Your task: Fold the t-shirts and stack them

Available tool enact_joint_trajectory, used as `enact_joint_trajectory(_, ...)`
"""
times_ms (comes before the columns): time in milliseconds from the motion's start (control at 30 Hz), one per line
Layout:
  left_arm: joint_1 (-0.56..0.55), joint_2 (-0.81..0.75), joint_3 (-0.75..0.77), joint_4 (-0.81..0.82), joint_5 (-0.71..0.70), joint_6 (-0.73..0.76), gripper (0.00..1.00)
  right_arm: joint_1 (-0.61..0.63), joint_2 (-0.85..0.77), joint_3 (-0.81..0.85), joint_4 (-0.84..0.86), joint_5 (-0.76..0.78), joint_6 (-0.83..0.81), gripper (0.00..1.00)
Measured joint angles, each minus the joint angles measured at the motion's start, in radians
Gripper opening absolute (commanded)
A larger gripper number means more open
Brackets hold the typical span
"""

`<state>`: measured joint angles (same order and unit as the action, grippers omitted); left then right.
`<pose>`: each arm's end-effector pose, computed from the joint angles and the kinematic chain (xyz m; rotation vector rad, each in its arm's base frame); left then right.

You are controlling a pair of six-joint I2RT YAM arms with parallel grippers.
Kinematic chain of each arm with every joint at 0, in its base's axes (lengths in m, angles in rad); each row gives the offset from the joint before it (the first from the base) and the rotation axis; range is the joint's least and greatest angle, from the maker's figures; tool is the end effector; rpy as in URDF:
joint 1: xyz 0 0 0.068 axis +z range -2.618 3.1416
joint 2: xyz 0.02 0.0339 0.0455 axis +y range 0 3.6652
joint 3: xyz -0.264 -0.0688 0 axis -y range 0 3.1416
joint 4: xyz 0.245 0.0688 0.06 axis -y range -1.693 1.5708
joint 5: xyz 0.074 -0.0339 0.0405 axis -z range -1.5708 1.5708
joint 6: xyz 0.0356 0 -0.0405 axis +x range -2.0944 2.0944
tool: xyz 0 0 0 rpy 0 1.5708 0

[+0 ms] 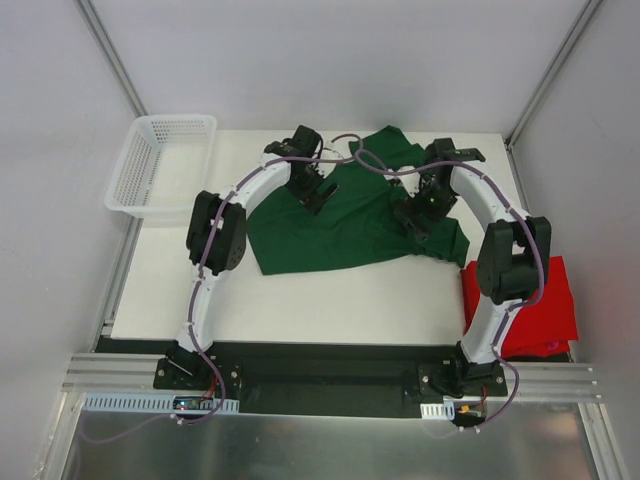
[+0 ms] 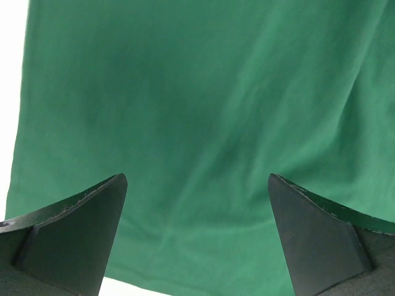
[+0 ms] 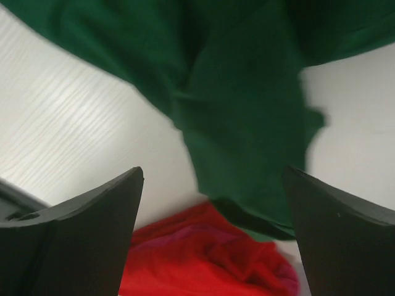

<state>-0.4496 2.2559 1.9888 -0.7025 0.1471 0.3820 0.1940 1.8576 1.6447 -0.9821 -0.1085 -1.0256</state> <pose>0.4489 -0.2224 0.2211 1.0781 2.2981 -0.2135 0.3790 0.0784 0.2718 -1.6004 2.2411 -0.0747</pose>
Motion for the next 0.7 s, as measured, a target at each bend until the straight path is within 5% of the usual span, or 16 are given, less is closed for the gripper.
enact_joint_trajectory(233,-0.042,0.051,0.059,-0.017,-0.026,0.047,0.99,-0.033,0.021,-0.137,-0.046,-0.18,0.022,0.97)
enact_joint_trajectory(700,-0.049,0.129,0.075,0.01,-0.212,0.166,0.99,-0.031,-0.074,-0.215,0.223,-0.183,0.114,0.97)
